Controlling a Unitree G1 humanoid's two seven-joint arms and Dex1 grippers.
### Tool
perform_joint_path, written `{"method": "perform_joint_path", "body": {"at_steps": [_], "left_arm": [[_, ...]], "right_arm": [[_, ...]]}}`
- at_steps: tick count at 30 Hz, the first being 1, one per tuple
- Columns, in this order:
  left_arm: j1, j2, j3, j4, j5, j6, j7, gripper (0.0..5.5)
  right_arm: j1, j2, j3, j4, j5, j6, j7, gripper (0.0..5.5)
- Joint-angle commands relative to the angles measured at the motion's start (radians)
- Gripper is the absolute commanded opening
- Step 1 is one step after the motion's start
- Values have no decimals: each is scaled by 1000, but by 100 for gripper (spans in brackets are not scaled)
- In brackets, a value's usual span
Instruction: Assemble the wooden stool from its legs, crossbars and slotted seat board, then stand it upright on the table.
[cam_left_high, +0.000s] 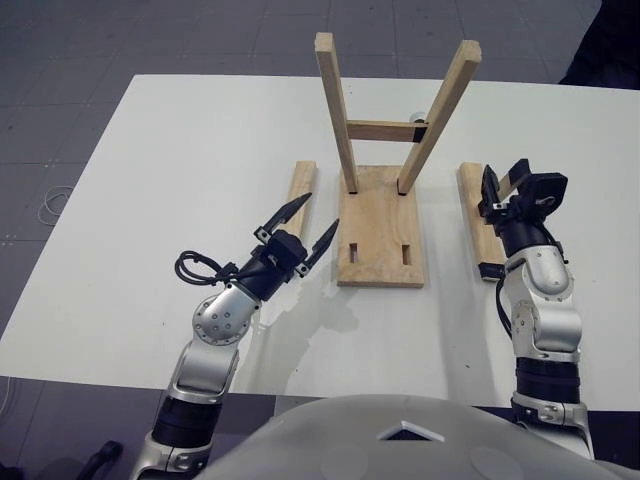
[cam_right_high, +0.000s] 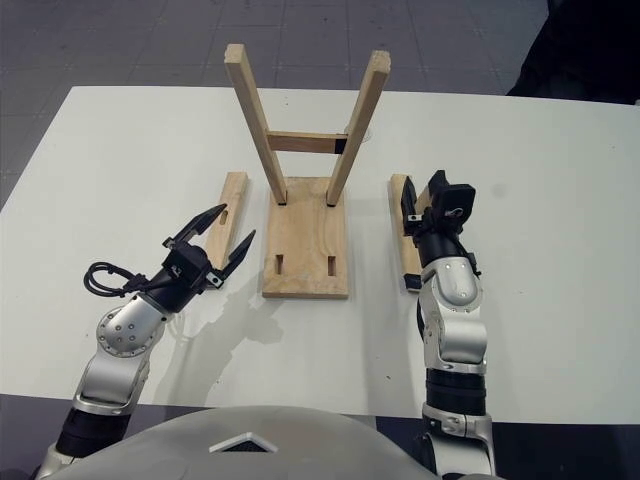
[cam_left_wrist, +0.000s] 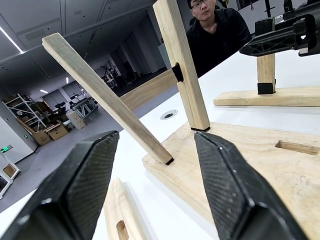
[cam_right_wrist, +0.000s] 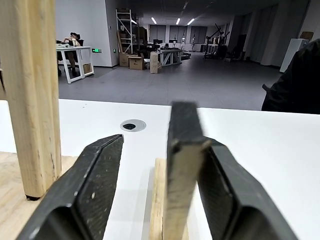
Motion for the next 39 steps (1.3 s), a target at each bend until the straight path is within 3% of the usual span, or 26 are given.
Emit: {"method": "perform_joint_path", "body": {"at_steps": [1,10,17,18,22,39], "left_arm": [[7,8,11,3,-7,6,-3,284],[18,5,24,-5,-5,12,6,284],[8,-1,18,6,-1,12,9,284],[7,-1,18,6,-1,11,10,284],[7,-3,16,7,0,8,11,284],[4,-3,12,9,1,5,6,284]], "right_arm": [[-23,-19,-28,-84,4,76,-20,245],[-211,-39,-77,-300,83,319,-54,245],[-428,-42,-171,-254,157,460,-117,245],[-440,-47,-182,-240,161,466,-121,226],[-446,-57,-201,-201,171,491,-118,163],[-434,-27,-183,-108,171,491,-132,163]]}}
